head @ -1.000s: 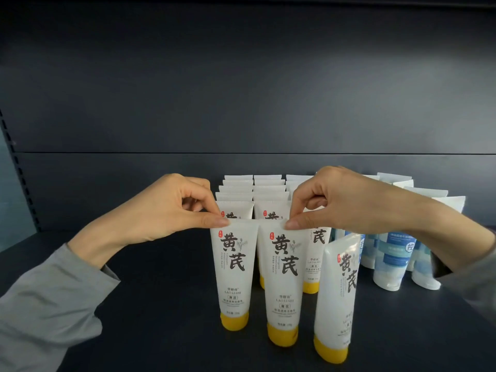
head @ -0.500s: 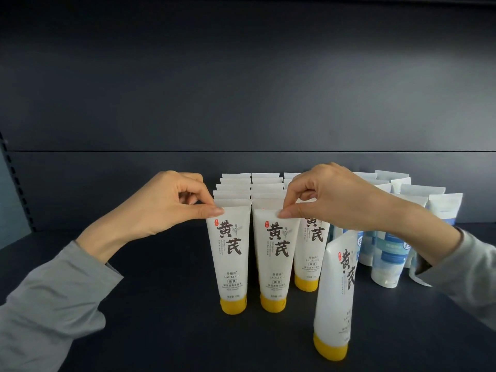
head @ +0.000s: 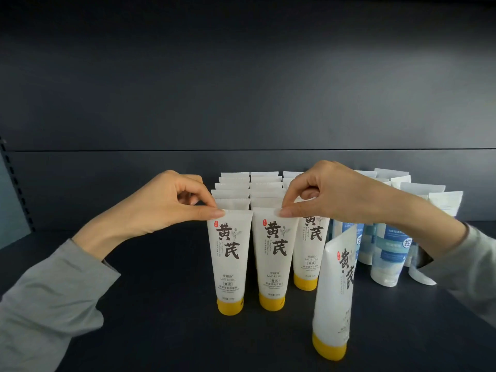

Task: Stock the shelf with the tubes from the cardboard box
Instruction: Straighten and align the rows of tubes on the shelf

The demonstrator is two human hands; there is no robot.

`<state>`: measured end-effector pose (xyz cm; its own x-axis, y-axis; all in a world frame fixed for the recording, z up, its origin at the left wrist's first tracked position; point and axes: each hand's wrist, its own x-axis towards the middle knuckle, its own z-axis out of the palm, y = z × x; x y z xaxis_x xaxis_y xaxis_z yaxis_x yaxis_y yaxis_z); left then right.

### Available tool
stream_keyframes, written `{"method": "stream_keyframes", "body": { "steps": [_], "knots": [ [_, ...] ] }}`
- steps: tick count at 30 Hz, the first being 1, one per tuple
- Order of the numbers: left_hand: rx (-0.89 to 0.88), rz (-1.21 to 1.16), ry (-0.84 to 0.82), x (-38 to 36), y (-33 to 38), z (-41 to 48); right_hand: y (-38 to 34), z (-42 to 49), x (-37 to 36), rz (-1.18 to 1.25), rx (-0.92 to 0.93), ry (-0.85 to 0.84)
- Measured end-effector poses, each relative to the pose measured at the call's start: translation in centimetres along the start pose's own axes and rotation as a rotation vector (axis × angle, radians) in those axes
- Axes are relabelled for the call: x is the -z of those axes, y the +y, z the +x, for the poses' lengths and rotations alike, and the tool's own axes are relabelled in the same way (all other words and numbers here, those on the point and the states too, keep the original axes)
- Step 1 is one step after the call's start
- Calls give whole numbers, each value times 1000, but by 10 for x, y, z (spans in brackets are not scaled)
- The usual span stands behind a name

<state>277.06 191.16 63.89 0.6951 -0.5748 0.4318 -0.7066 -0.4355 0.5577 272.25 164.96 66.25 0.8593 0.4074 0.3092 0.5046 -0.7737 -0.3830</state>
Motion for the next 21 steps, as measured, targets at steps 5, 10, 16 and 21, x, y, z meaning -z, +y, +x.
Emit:
{"method": "stream_keyframes", "body": {
  "steps": [5, 10, 16, 21],
  "knots": [
    [6, 3, -13, -1, 1, 1, 4, -6, 10, 105, 23, -18],
    [-19, 17, -18, -5, 7, 6, 14, -12, 23, 202, 34, -12],
    [-32, 10, -6, -12, 11, 9, 34, -25, 27, 314, 61, -171],
    [-19, 9, -31, -12, 11, 9, 44, -34, 26, 422, 130, -265]
  ]
}}
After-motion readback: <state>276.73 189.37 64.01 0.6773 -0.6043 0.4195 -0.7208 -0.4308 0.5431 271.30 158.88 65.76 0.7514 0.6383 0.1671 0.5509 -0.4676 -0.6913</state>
